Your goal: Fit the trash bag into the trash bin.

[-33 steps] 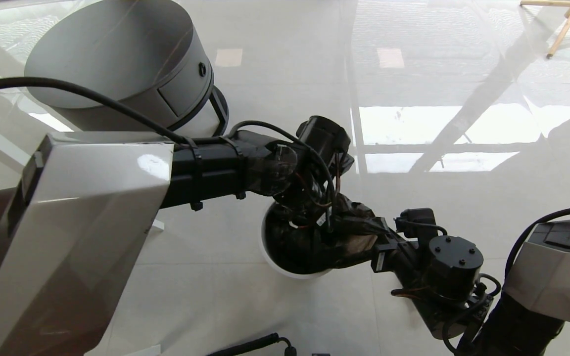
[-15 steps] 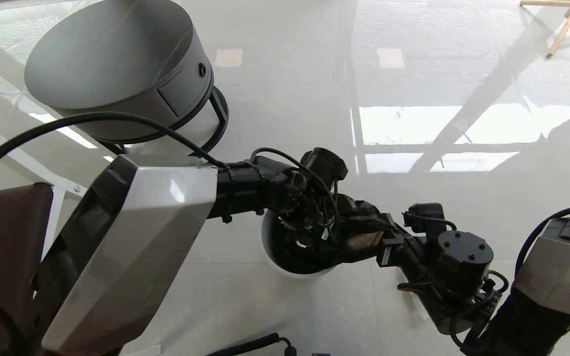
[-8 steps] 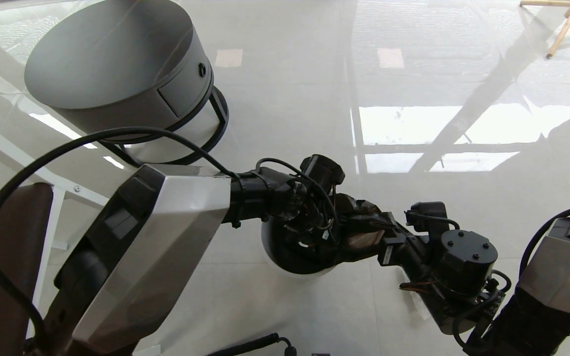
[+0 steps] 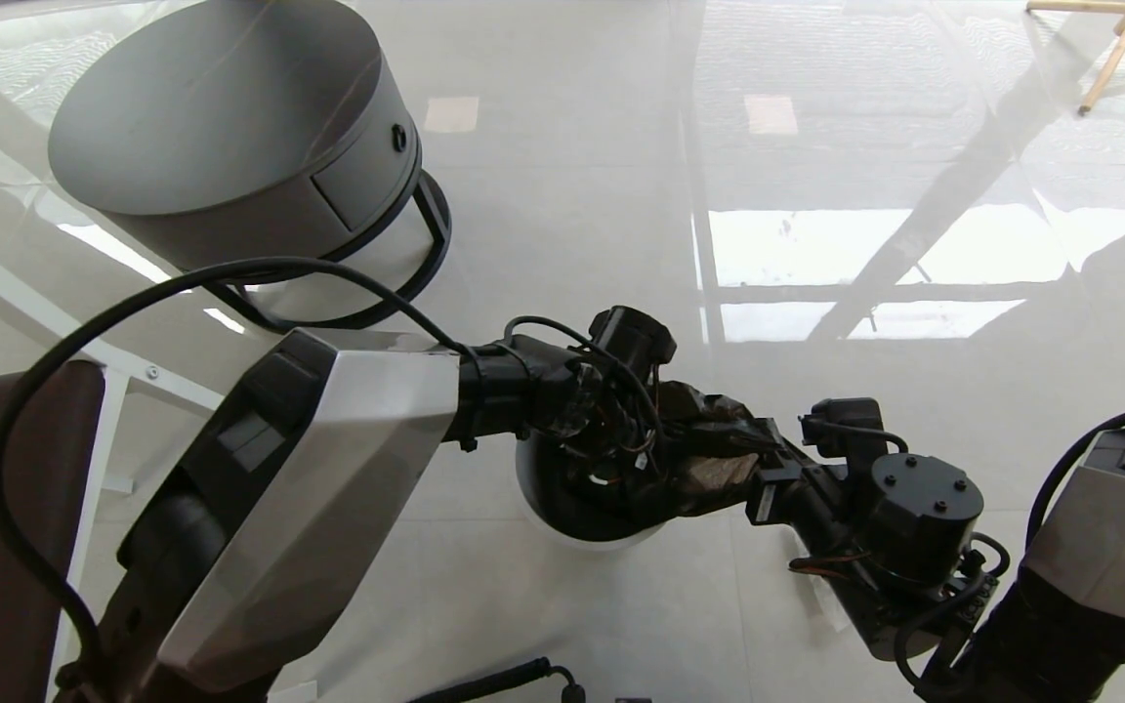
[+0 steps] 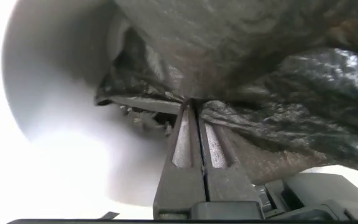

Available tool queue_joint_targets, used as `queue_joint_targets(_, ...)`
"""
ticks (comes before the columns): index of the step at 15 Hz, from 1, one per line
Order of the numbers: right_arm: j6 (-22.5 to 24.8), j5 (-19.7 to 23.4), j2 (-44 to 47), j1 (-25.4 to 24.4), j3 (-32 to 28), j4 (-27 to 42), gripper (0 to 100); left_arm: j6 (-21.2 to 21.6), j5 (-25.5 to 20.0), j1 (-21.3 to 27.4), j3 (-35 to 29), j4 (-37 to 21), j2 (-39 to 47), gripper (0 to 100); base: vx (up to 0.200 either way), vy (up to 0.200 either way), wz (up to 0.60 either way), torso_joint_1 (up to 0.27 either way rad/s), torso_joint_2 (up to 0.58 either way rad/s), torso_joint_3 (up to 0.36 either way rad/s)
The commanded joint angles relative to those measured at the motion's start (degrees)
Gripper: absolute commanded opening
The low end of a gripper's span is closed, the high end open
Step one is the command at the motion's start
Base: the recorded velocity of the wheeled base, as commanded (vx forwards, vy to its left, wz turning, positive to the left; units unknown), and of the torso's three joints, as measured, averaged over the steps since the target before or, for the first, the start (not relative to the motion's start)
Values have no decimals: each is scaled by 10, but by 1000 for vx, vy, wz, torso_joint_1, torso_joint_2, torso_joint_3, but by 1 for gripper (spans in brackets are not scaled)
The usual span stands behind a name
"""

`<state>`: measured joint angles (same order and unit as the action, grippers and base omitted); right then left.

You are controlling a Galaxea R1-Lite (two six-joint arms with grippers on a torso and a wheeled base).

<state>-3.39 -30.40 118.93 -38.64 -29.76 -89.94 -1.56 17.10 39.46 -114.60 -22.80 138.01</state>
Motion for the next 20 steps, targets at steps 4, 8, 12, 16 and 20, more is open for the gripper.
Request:
queue_joint_targets(4, 0, 0, 0, 0, 2, -1, 0, 28, -30, -18, 0, -92, -101, 0, 0, 0, 0, 0, 0, 0)
queue_joint_targets(8, 0, 0, 0, 0, 2, -1, 0, 34, -32, -19, 0, -119, -139, 0, 0, 0, 0, 0, 0, 0)
queue_joint_targets(12, 0, 0, -2, -2, 3, -1, 0, 34, -16, -18, 0, -120, -103, 0, 0, 0, 0, 0, 0, 0)
queue_joint_targets(16, 0, 0, -6, -1, 2, -1, 0, 30, -1, -18, 0, -105, -64, 100, 0, 0, 0, 0, 0, 0)
queue_joint_targets(20, -16, -1, -16, 1, -1, -1, 0, -3, -10, -14, 0, -66, -52, 100, 0, 0, 0, 0, 0, 0)
